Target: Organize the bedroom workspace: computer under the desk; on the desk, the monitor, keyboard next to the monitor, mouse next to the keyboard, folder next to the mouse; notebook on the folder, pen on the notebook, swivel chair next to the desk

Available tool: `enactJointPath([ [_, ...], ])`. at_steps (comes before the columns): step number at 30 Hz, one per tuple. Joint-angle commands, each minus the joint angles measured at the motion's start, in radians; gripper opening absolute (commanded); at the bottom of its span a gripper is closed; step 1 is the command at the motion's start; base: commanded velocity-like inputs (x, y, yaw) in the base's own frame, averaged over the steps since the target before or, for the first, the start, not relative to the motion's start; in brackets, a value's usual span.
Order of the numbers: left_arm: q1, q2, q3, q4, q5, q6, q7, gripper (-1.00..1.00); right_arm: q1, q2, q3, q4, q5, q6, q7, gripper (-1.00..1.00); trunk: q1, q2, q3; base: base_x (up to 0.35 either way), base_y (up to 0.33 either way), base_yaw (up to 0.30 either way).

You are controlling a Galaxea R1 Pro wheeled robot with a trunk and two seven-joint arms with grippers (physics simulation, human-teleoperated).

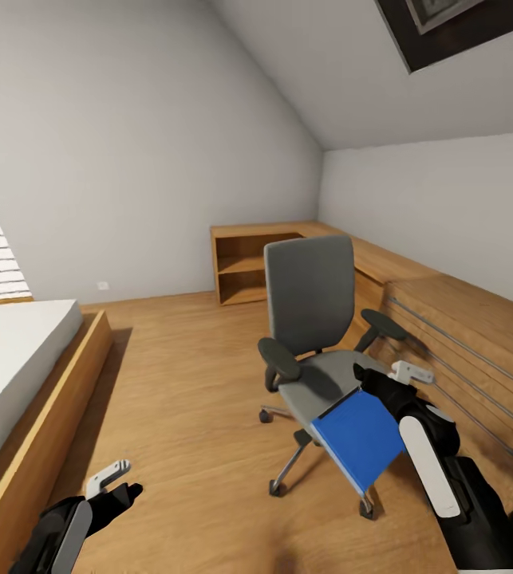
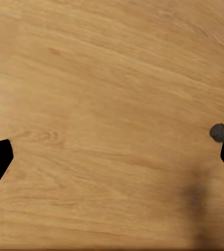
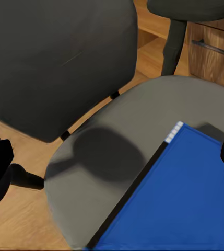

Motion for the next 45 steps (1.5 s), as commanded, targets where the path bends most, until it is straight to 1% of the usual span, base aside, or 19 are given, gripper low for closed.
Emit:
enactJointPath([
  [1,0.0,-0.001,0.0,-0.001,0.011,0.004,0.008,1.0,-0.001,-0.001,0.002,-0.001,-0.01,0.002,-0.011,1.0,-0.001,-0.001,-0.001,-0.109,0.294,-0.001],
  [6,0.0,-0.001,0.0,-0.001,0.011,0.004,0.008,1.0,-0.001,-0.001,0.002,-0.001,-0.01,0.002,-0.011,1.0,-0.001,-0.001,-0.001,-0.046,0.277,-0.007],
  [12,0.0,-0.001,0.0,-0.001,0.011,0.004,0.008,1.0,-0.001,-0.001,0.002,-0.001,-0.01,0.002,-0.01,1.0,-0.001,-0.001,-0.001,-0.003,0.106,-0.135],
  [18,0.0,-0.001,0.0,-0.001,0.011,0.004,0.008,1.0,-0.001,-0.001,-0.003,0.0,-0.01,0.002,-0.01,1.0,-0.001,-0.001,-0.001,-0.001,0.022,-0.222],
  [23,0.0,-0.001,0.0,-0.001,0.011,0.004,0.008,1.0,-0.001,-0.001,-0.009,0.0,-0.01,0.002,-0.011,1.0,-0.001,-0.001,-0.001,0.0,0.006,-0.103],
  [45,0.0,-0.001,0.0,-0.001,0.011,0.004,0.008,1.0,-0.001,-0.001,-0.014,0.001,-0.01,0.003,-0.011,1.0,-0.001,-0.001,-0.001,0.0,0.001,-0.009],
])
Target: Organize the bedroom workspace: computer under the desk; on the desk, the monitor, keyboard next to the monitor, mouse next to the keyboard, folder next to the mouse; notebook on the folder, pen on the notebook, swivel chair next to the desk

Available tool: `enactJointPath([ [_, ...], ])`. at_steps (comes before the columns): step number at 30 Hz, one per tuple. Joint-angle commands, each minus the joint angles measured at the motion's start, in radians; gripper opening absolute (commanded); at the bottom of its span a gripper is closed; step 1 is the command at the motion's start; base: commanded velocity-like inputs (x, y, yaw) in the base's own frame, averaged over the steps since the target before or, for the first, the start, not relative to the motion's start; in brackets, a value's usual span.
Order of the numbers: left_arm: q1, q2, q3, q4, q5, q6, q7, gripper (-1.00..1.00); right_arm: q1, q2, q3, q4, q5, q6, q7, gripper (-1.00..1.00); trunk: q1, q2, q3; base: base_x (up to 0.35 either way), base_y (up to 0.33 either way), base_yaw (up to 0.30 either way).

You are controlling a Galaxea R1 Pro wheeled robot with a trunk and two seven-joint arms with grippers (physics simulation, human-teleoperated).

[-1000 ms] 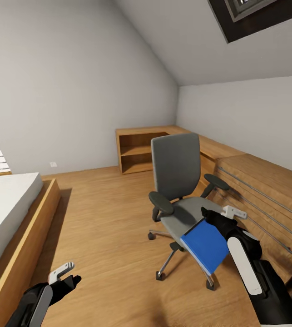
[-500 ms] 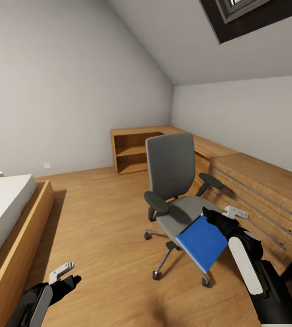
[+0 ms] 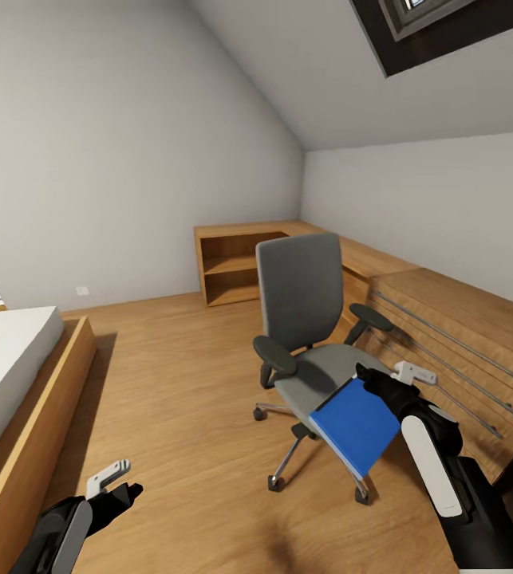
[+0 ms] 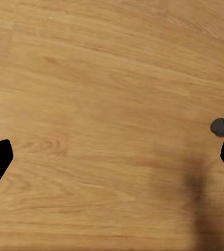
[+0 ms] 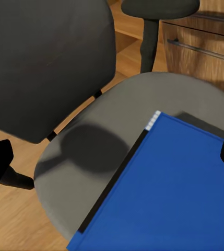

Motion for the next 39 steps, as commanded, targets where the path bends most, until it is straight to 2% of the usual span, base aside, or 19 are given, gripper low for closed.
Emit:
enactJointPath([
  [1,0.0,0.0,0.0,-0.001,0.011,0.005,0.008,1.0,-0.001,0.0,0.001,-0.002,-0.01,0.002,-0.009,1.0,0.0,0.0,-0.001,0.0,0.056,0.0],
  [12,0.0,0.0,-0.001,-0.001,0.011,0.005,0.008,1.0,-0.001,-0.001,0.001,-0.002,-0.01,0.002,-0.009,1.0,0.0,0.0,-0.001,0.0,0.201,-0.041],
  [27,0.0,0.0,-0.001,-0.001,0.011,0.006,0.008,1.0,-0.001,0.0,0.0,-0.001,-0.011,0.002,-0.008,1.0,0.0,0.0,-0.001,0.0,0.03,-0.242],
  [32,0.0,0.0,-0.001,-0.001,0.011,0.006,0.008,1.0,-0.001,0.001,-0.012,0.0,-0.015,0.002,-0.008,1.0,0.0,0.0,-0.001,0.0,0.001,-0.277],
  [36,0.0,0.0,-0.001,-0.001,0.011,0.006,0.008,1.0,-0.001,0.001,-0.019,0.006,-0.039,0.002,-0.008,1.0,0.0,0.0,-0.001,0.0,0.0,-0.281],
  [39,0.0,0.0,0.0,-0.001,0.011,0.006,0.008,1.0,-0.001,0.001,-0.022,0.011,-0.08,0.002,-0.008,1.0,0.0,0.0,-0.001,0.0,0.0,-0.28],
])
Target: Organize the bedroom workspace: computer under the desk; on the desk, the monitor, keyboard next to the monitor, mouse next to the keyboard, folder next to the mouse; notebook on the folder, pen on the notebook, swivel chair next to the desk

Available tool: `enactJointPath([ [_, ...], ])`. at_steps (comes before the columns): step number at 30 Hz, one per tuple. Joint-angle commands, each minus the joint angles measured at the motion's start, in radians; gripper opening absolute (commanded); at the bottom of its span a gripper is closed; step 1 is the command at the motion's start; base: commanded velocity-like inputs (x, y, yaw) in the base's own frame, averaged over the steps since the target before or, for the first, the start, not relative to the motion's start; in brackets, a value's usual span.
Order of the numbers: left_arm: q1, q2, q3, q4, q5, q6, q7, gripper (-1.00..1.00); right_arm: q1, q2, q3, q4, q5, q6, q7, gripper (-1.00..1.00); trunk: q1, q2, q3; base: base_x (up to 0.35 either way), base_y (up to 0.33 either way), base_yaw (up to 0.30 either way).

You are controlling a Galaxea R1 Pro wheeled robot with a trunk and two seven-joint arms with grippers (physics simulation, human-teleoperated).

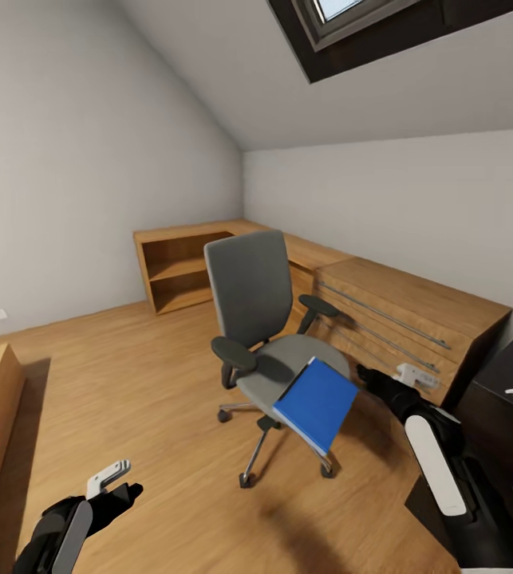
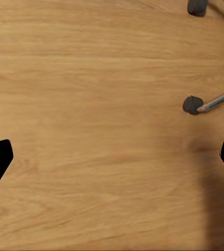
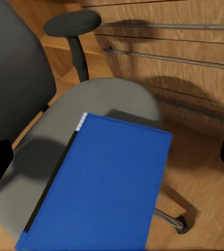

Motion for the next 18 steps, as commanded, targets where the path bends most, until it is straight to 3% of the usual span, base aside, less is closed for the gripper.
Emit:
enactJointPath([
  [1,0.0,0.0,0.0,-0.002,0.011,0.005,0.008,1.0,-0.001,0.0,0.0,-0.001,-0.019,0.002,-0.009,1.0,0.0,-0.001,-0.001,0.0,0.0,-0.252],
  [6,0.0,0.0,0.0,-0.006,0.011,0.004,0.008,1.0,-0.001,-0.002,-0.004,0.001,-0.078,0.003,-0.01,1.0,0.0,-0.001,-0.002,0.0,0.0,-0.121],
  [7,0.0,-0.002,-0.004,-0.026,0.011,0.008,0.007,1.0,-0.001,-0.002,-0.016,0.001,-0.11,0.003,-0.01,1.0,0.0,-0.001,-0.002,0.0,0.0,-0.009],
  [12,0.0,-0.003,-0.005,-0.08,0.012,0.012,0.005,1.0,-0.001,-0.003,-0.041,0.008,-0.133,0.003,-0.008,1.0,0.0,-0.001,-0.002,0.0,0.0,-0.004],
  [18,0.0,-0.005,-0.006,-0.127,0.012,0.01,0.007,1.0,-0.001,-0.006,-0.079,0.043,-0.139,0.004,-0.002,1.0,0.023,-0.043,-0.021,0.0,0.0,0.0],
])
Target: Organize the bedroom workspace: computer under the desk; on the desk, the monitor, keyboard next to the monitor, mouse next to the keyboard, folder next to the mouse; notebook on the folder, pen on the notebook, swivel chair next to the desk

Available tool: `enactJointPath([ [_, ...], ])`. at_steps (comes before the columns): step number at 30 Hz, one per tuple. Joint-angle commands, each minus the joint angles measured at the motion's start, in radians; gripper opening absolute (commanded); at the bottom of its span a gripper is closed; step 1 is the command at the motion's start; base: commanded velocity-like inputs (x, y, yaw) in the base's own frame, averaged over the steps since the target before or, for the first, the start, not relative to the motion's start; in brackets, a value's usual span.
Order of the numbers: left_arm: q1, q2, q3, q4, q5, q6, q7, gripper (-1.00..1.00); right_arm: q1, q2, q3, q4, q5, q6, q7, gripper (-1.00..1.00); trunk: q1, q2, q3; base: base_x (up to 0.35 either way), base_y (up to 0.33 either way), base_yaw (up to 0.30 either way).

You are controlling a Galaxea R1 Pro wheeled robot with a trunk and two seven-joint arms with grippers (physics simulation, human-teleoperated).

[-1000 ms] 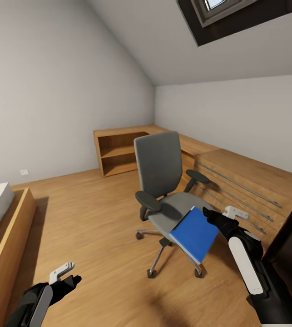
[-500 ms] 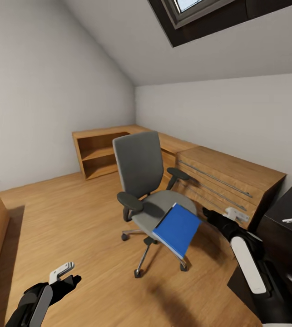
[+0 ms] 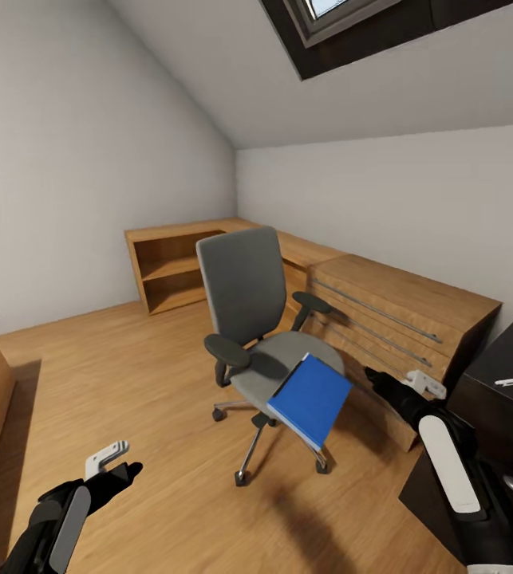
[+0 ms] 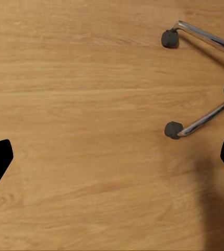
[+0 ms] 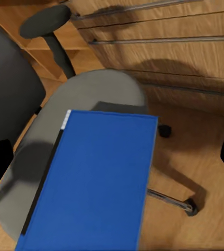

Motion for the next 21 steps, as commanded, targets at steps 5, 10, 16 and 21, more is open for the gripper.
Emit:
enactJointPath([
  [5,0.0,-0.002,0.001,-0.02,0.011,0.005,0.008,1.0,-0.001,0.002,-0.069,0.065,-0.057,0.002,0.022,1.0,0.019,-0.036,-0.017,0.0,0.0,0.0],
  [10,0.0,-0.003,0.0,-0.024,0.011,0.004,0.008,1.0,-0.001,-0.001,-0.136,0.183,-0.178,0.004,0.132,1.0,0.038,-0.071,-0.032,0.0,0.0,0.0],
  [16,0.0,-0.007,0.001,-0.029,0.009,0.005,0.009,1.0,-0.001,-0.005,-0.17,0.282,-0.241,0.009,0.262,1.0,0.061,-0.113,-0.051,0.0,0.0,0.0],
  [21,0.0,-0.008,0.001,-0.029,0.01,0.006,0.008,1.0,-0.001,-0.022,-0.172,0.322,-0.346,0.015,0.278,1.0,0.08,-0.148,-0.067,0.0,0.0,0.0],
])
